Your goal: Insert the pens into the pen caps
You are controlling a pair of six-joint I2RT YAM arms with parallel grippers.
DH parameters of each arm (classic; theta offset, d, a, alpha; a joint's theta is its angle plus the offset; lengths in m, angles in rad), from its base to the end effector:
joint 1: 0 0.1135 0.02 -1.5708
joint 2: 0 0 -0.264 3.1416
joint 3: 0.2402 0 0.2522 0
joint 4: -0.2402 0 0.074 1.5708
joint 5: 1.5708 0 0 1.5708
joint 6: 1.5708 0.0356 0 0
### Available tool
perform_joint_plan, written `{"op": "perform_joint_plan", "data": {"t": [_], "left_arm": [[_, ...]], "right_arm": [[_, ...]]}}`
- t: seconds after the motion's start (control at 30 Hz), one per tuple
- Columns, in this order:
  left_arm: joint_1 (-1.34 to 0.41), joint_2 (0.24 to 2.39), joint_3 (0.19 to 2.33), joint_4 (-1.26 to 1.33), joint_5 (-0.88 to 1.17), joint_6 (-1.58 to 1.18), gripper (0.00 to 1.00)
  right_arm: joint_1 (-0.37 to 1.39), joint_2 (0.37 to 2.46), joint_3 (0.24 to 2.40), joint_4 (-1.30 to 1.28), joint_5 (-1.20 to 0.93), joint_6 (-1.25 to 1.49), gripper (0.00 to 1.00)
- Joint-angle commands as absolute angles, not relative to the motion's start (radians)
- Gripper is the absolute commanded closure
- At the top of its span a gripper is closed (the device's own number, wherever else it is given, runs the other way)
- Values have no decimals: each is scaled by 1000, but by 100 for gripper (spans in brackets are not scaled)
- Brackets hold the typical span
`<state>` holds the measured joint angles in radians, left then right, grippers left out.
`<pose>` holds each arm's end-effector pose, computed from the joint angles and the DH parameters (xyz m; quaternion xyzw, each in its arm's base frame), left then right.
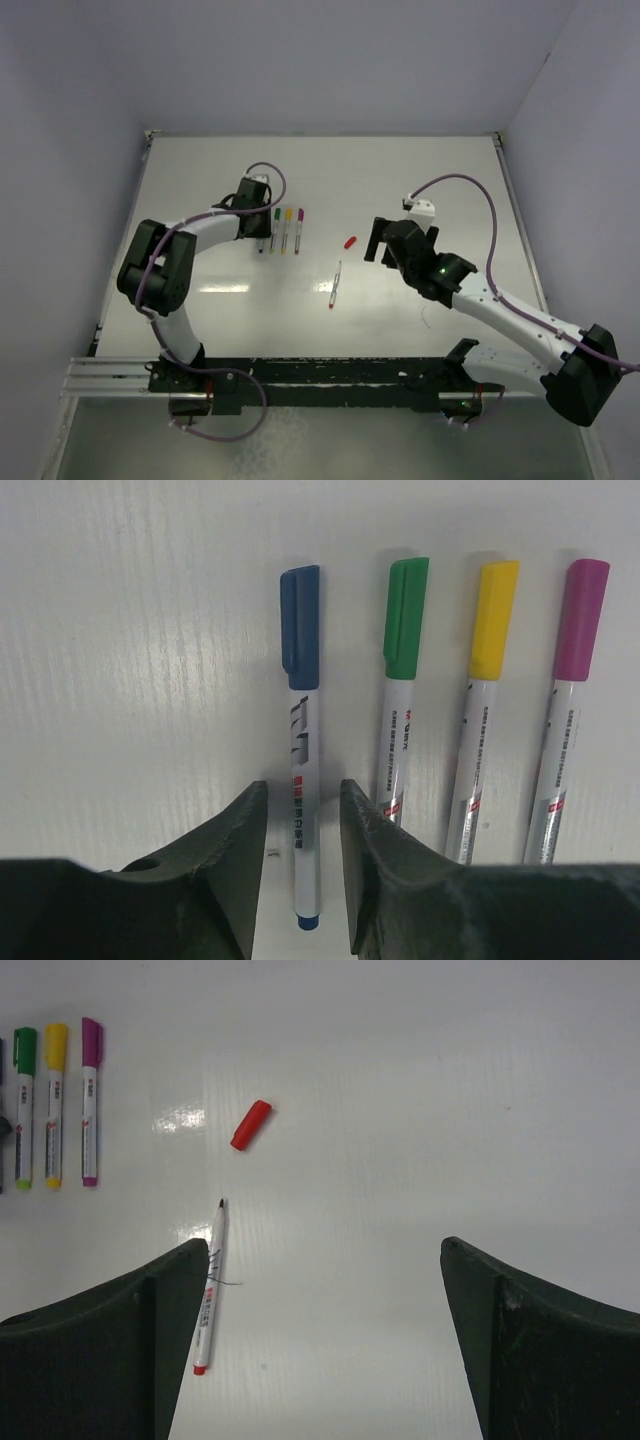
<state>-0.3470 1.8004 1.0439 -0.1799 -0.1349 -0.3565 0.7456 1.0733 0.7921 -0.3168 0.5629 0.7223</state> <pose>0.3441 -0.1193 0.1581 -0.0255 0.9478 -0.0471 0.3142 0.1834 0.1435 0.2765 0.1199 0.8507 0.1185 0.4979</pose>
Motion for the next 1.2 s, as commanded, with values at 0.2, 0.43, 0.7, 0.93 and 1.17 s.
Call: {"op": "perform_joint_plan", "data": {"t": [0.2, 0.43, 0.7, 0.93, 1.17], "left_arm": [[-340, 1676, 1074, -214, -159, -363, 59], [-340, 1508, 1062, -228, -154, -355, 59], [-429, 1374, 965, -235, -50, -415, 56], [-669, 1398, 935, -251, -53, -466, 55], [-863, 1488, 976, -258, -98, -489, 55]], "right_arm": [[742, 1080, 799, -301, 584, 716, 0], [742, 1081, 792, -293, 589, 717, 0], [743, 1111, 793, -305, 625, 755, 0], [740, 1129, 805, -330, 689, 807, 0], [698, 1109, 806, -379, 720, 854, 0]]}}
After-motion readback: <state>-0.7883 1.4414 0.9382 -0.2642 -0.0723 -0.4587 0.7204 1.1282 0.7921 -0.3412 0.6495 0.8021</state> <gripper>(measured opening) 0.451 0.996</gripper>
